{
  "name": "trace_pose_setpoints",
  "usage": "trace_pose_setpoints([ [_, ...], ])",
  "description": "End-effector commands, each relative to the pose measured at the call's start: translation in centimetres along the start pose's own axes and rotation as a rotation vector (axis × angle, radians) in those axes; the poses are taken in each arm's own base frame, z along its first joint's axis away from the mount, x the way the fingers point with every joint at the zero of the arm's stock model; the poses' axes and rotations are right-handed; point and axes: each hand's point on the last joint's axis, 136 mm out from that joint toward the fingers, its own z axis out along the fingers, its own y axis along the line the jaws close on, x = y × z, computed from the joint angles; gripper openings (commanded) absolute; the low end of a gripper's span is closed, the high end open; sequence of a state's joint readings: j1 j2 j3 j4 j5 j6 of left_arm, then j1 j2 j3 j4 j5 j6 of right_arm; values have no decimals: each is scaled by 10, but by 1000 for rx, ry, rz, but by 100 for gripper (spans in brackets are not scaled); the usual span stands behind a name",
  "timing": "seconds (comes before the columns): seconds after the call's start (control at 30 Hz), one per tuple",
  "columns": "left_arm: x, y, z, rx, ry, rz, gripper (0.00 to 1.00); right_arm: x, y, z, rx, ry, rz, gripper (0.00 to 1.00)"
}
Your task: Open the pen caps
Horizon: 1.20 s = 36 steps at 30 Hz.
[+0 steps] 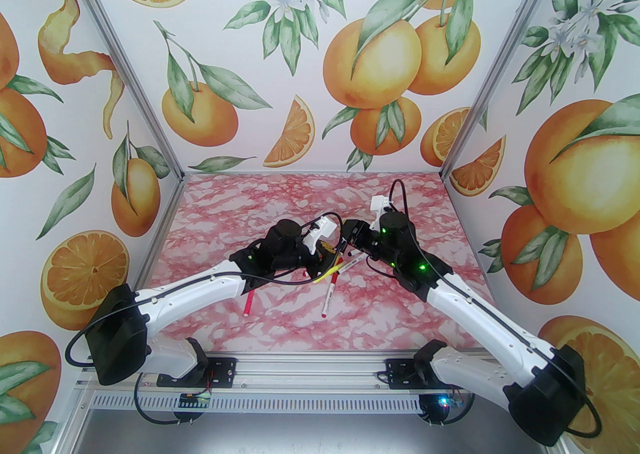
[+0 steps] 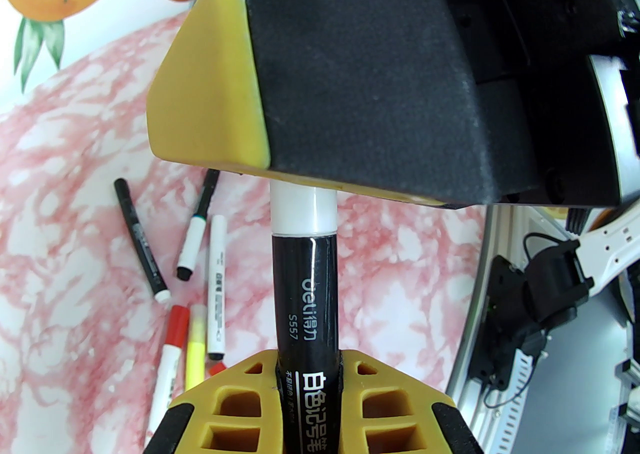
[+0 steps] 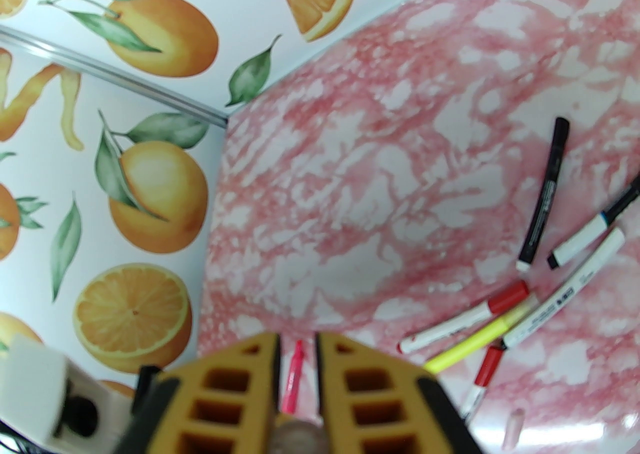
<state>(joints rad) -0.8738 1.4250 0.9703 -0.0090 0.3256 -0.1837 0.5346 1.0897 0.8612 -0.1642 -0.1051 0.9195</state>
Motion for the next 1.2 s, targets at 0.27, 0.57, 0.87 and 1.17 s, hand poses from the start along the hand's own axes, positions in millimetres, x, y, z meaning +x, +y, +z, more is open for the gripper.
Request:
trace_pose_setpoints([
  [0.27,101,-40,-13,211,358,-94,0,-117,-15,-44,91,-499,17,0],
  [0.57,75,-39,-20,178,268,-82,0,-110,-13,-37,66,-456,0,0],
  [0.87,33,-7,-47,14,95,-72,0,-49,-48,-19,167,-196,-126,0],
  [1.17,17,18,-81,-58,69,-60,0,31,-96,-21,342,30,-308,4],
])
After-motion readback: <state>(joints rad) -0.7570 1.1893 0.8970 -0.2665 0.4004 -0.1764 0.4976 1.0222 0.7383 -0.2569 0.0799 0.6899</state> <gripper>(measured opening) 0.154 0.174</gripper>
